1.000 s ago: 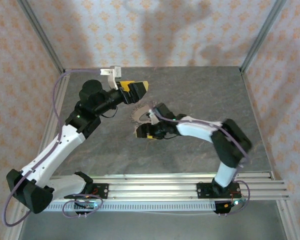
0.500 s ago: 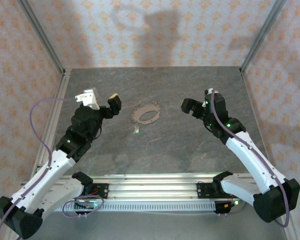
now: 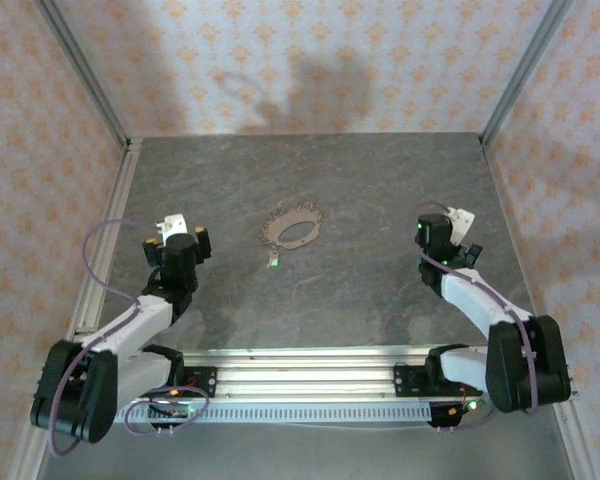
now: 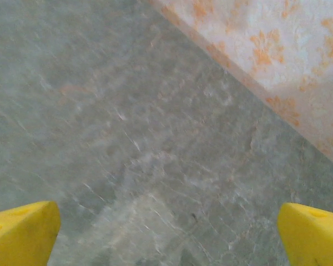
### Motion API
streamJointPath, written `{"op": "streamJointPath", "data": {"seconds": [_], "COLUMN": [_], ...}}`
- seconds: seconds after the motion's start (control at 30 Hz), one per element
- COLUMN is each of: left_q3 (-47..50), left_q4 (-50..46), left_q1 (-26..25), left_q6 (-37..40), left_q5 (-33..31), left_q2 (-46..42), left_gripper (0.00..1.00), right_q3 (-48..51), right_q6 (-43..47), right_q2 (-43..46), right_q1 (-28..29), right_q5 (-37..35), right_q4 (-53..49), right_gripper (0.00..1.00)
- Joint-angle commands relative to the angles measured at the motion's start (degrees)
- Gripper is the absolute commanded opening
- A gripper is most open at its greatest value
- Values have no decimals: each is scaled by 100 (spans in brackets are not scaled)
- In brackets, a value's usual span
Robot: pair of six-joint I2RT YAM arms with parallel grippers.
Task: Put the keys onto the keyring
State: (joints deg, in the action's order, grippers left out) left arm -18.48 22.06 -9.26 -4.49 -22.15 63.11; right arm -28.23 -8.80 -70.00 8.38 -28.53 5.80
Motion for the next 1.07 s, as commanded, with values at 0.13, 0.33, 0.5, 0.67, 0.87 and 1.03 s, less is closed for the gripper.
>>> {"op": "streamJointPath", "data": {"seconds": [0.13, 0.33, 0.5, 0.67, 0.87, 1.03], "left_q3": [25, -275, -587, -591, -628, -622], "left_q4": [1763, 2068, 1953, 2108, 2012, 2015], "left_q1": [519, 723, 715, 706, 697, 688], "left_q6": [83, 278, 442, 465, 467, 476], "left_q5": [786, 1324, 1658, 1662, 1653, 1643], "left_q2": [856, 1637, 2249, 2290, 2285, 2293], "left_gripper": [100, 100, 100, 100, 100, 100], "right_q3": [852, 972, 366, 476, 373, 439], "right_q6": [771, 1075, 1078, 1121, 1137, 1137], "right_q2": [-402, -1920, -1717, -1729, -1779, -1743], "right_q1": [-374, -570, -672, -644, -643, -645], "right_q5": [1116, 2015, 2471, 2405, 2450, 2466], "right_q4": [3353, 5292, 3727, 4009, 3840, 3933], "right_gripper": [100, 95, 99, 99, 99, 99]}}
